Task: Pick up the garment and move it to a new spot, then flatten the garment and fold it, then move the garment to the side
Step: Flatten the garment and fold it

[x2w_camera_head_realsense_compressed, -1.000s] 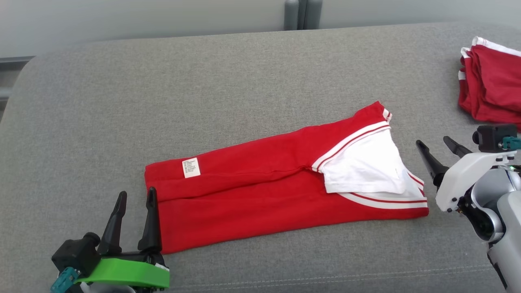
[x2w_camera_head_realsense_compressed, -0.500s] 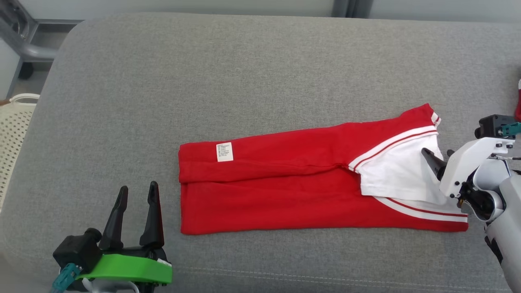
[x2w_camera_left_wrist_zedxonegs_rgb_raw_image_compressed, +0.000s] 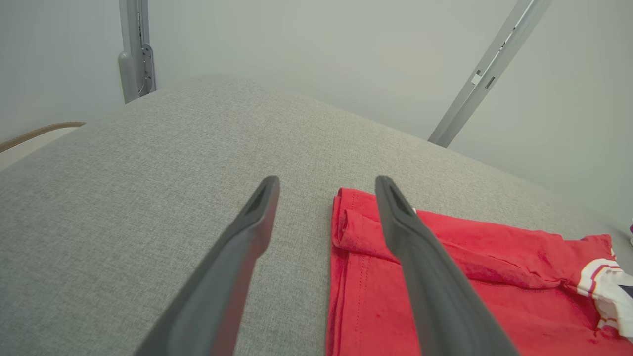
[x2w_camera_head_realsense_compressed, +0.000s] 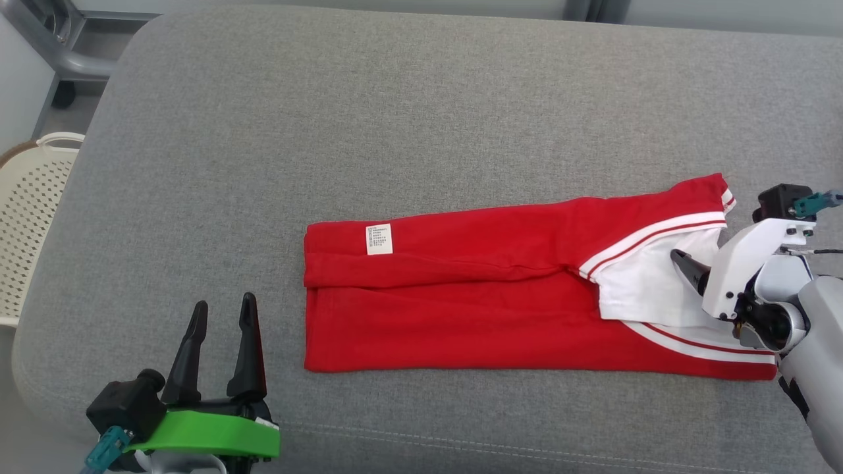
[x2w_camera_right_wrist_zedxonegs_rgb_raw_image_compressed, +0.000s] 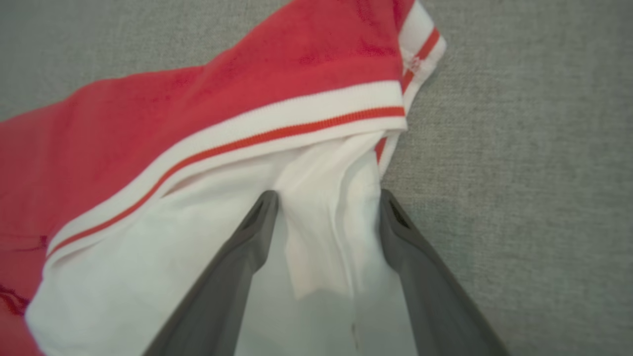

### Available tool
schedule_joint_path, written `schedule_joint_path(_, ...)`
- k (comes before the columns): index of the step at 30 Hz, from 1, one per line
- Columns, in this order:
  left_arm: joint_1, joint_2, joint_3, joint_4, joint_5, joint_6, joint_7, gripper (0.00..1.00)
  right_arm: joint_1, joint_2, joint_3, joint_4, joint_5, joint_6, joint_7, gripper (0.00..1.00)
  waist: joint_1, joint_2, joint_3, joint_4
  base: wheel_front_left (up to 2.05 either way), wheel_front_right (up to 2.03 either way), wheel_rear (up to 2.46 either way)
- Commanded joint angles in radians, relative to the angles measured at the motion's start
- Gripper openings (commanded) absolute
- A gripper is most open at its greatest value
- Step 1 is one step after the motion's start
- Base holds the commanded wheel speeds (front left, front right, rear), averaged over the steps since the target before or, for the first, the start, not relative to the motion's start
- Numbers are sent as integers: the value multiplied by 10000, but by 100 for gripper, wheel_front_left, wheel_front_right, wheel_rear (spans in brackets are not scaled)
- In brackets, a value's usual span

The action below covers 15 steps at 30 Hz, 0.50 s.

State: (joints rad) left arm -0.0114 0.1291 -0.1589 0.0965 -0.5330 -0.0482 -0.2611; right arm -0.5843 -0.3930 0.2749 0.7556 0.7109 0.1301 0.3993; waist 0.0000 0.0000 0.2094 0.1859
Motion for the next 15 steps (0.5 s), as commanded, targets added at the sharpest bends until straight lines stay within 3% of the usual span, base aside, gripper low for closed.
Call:
schedule_joint_path(1,-160,-37,63,-11,3,-32,-34,100,128,116,478,46,-147,10,267,100,0,0,3,-7,0,0,0)
schedule_joint_path(3,-163,-40,77,-15,21,-39,-37,100,80,-55,896,33,-438,10,252,100,0,0,10,-20,0,0,0)
schedule_joint_path(4,-166,-47,84,-15,28,-44,-38,100,22,-137,1098,55,-643,9,212,77,0,0,11,-27,0,0,0)
schedule_joint_path(5,-166,-51,92,-12,32,-50,-38,100,-34,-210,1272,98,-819,9,163,47,0,0,10,-37,0,0,0)
schedule_joint_path(6,-166,-51,92,-12,32,-50,-38,100,-34,-210,1272,98,-819,9,163,47,0,0,10,-37,0,0,0)
schedule_joint_path(8,-167,-63,102,4,41,-58,-40,100,-122,-271,1515,226,-1036,7,122,27,0,0,6,-60,0,0,0)
schedule_joint_path(10,-175,-64,122,19,53,-67,-42,100,-255,-291,1704,374,-1260,3,47,0,0,0,9,-89,0,0,0)
schedule_joint_path(15,-193,-87,182,57,88,-84,-37,100,-611,-184,1701,823,-1412,-14,-314,0,0,0,8,-247,0,0,0)
